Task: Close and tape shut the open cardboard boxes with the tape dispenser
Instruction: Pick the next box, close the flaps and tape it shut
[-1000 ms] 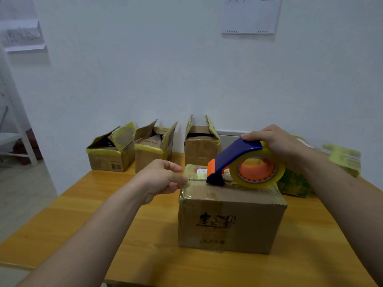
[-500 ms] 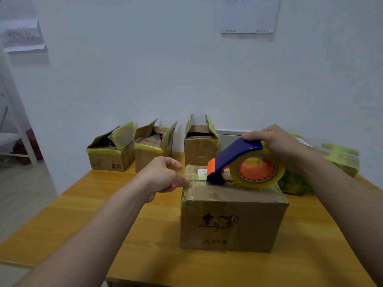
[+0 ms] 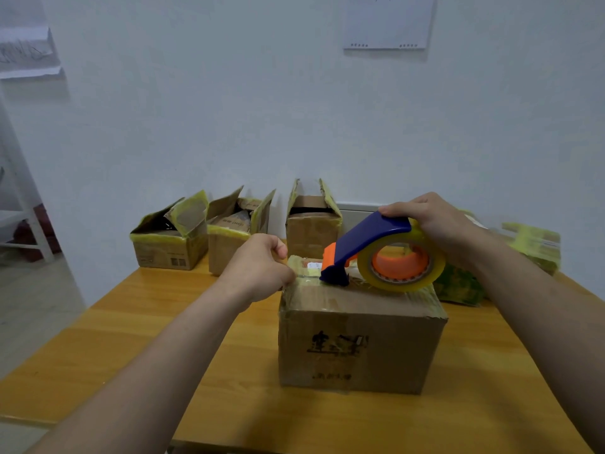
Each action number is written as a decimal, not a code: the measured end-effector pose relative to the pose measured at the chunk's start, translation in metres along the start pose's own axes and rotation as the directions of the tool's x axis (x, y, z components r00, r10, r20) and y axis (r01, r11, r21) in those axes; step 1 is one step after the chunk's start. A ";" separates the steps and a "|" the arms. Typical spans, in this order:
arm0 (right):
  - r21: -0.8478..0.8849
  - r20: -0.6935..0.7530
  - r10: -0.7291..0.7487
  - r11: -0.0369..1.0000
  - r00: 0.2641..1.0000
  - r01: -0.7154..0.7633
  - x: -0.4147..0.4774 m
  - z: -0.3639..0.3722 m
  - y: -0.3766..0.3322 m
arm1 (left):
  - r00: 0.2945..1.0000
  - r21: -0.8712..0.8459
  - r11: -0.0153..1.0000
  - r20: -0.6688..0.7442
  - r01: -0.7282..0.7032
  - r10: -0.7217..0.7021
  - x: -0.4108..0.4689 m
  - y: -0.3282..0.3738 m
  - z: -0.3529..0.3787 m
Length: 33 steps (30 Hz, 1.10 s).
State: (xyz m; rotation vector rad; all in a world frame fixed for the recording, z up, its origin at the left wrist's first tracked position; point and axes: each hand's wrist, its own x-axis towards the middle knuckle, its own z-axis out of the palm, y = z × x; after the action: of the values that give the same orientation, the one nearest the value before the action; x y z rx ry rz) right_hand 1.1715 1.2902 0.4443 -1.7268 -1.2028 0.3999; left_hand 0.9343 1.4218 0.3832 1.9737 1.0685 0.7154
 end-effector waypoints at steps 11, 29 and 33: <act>0.005 -0.021 -0.011 1.000 1.000 0.011 -0.001 -0.002 0.001 | 0.970 -0.383 0.894 0.153 0.234 -0.188 0.003 0.001 -0.005; 0.017 -0.023 -0.024 1.000 0.999 0.025 -0.003 -0.003 0.004 | 0.936 -0.177 0.964 0.326 0.199 -0.133 0.021 0.016 -0.009; 0.006 -0.021 -0.029 1.000 0.999 0.029 -0.004 -0.005 0.005 | 0.927 -0.121 0.973 0.345 0.199 -0.147 0.029 0.019 -0.006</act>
State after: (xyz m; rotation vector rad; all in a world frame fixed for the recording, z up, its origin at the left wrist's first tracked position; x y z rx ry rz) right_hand 1.1761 1.2841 0.4413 -1.7021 -1.2091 0.3676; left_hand 0.9524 1.4417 0.4056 1.7631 0.9356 0.3393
